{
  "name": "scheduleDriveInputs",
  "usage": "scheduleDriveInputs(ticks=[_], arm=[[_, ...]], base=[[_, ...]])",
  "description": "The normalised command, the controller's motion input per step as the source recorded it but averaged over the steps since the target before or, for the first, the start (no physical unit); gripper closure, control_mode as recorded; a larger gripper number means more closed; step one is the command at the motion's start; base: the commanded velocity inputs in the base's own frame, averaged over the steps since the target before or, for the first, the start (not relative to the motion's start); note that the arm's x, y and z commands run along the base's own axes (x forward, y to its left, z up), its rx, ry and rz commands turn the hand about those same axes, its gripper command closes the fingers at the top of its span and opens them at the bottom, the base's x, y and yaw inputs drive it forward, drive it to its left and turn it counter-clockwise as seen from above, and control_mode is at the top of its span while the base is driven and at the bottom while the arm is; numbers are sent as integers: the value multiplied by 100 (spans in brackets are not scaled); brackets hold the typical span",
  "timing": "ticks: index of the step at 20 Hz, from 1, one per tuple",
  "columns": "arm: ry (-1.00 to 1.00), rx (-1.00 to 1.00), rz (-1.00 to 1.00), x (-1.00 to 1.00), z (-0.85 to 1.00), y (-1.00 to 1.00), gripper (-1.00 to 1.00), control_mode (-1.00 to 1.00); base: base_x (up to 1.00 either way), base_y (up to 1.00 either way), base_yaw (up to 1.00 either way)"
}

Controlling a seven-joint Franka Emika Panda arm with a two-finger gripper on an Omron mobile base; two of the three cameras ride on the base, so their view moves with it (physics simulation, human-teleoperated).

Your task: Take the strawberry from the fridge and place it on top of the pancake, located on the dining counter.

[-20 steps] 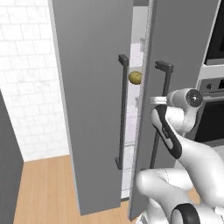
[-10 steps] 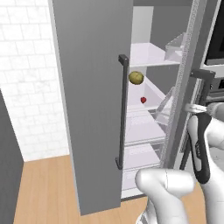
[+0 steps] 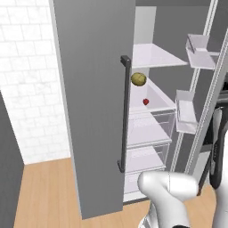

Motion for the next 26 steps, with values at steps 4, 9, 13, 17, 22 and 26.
scheduleDriveInputs(ticks=[4,9,13,17,22,26], arm=[[27,-46,0,-55,4,100,-100,-100],[34,-50,0,-27,-1,100,-100,-100],[46,-25,1,50,-13,54,-100,-100],[9,-22,8,100,-4,64,-100,-100],[13,-8,17,100,-38,33,-100,-100],[8,0,6,91,-57,2,-100,-100]], base=[[0,0,0],[0,0,0],[0,0,0],[0,0,0],[0,0,0],[0,0,0]])
